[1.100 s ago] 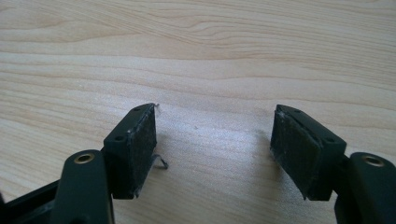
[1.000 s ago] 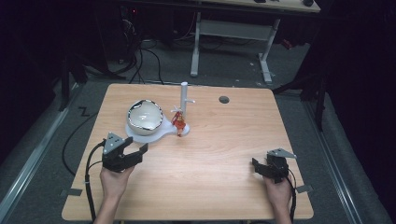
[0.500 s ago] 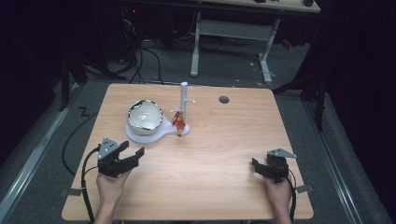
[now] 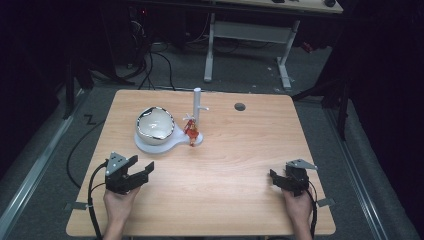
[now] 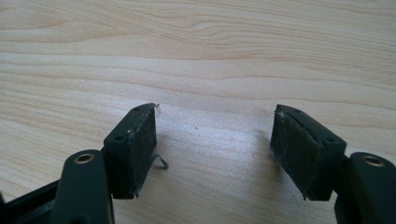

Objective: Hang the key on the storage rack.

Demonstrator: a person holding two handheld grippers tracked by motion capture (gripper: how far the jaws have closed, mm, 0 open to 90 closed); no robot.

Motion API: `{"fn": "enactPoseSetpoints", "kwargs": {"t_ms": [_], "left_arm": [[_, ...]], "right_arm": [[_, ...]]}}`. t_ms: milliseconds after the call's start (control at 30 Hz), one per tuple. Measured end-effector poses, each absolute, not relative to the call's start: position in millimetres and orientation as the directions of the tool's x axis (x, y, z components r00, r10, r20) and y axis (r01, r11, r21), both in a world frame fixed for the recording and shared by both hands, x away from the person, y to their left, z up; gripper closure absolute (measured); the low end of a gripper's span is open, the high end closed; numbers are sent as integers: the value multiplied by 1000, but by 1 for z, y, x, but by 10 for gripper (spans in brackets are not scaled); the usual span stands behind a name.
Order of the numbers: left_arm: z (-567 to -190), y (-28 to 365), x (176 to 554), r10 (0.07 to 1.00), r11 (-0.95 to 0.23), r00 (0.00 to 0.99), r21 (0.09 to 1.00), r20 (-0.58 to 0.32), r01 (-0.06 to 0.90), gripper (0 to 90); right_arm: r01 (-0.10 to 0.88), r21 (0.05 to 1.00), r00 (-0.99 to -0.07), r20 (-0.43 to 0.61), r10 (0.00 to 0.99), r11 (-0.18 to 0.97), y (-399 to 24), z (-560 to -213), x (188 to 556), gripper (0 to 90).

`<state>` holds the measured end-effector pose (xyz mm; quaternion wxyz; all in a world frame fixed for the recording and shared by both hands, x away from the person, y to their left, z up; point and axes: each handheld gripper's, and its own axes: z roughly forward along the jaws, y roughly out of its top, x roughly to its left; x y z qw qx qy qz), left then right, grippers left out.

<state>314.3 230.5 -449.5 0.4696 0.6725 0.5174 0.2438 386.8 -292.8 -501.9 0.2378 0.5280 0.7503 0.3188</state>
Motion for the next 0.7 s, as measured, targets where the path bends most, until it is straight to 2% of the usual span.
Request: {"fn": "enactPoseSetpoints", "kwargs": {"t_ms": [700], "left_arm": [[-467, 232, 315, 933, -24, 321, 860, -164, 509, 324]], "right_arm": [[641, 730, -329, -20, 944, 239, -293, -502, 387, 319]]}}
